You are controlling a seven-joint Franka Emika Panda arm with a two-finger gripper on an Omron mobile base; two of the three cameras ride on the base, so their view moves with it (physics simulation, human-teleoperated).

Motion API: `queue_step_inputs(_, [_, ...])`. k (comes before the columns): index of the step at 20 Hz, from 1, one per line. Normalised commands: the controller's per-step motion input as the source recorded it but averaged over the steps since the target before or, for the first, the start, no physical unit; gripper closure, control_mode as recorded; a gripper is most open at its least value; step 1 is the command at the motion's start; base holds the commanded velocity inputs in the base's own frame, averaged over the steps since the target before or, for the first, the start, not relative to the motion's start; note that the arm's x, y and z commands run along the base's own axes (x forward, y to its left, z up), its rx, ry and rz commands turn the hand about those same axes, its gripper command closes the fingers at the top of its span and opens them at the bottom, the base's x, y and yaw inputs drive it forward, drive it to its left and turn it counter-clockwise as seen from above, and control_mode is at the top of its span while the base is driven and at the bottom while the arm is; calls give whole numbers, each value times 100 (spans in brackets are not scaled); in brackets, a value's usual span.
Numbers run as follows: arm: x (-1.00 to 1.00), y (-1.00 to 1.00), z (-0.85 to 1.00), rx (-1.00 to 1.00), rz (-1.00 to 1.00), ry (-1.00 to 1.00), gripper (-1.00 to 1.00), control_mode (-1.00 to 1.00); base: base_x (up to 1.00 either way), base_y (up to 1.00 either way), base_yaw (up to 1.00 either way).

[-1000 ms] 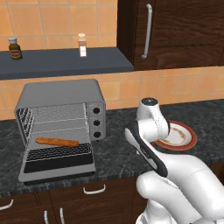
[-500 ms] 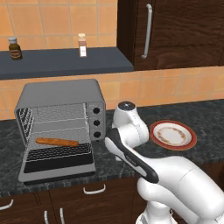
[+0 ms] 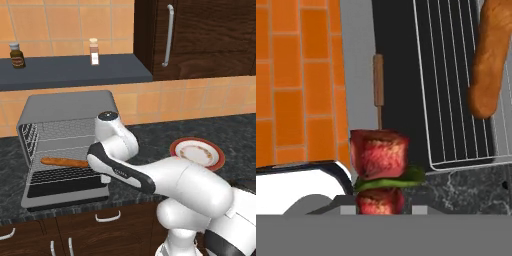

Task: Pick up the kebab skewer and baguette bread, and place them inside the toaster oven. Close the toaster oven door and start by setting the timer.

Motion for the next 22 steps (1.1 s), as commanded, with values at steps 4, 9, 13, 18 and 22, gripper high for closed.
queue_step_inputs(4, [12,100,11,-1,0,3,100,-100,0,0,0])
queue_step_inputs(9, [34,92,0,-3,0,3,100,-100,0,0,0])
queue_step_inputs(13, [28,30,0,-3,0,2,100,-100,0,0,0])
queue_step_inputs(18, [33,37,-9,-4,0,0,100,-100,0,0,0])
queue_step_inputs(22, [18,32,-33,0,0,1,100,-100,0,0,0])
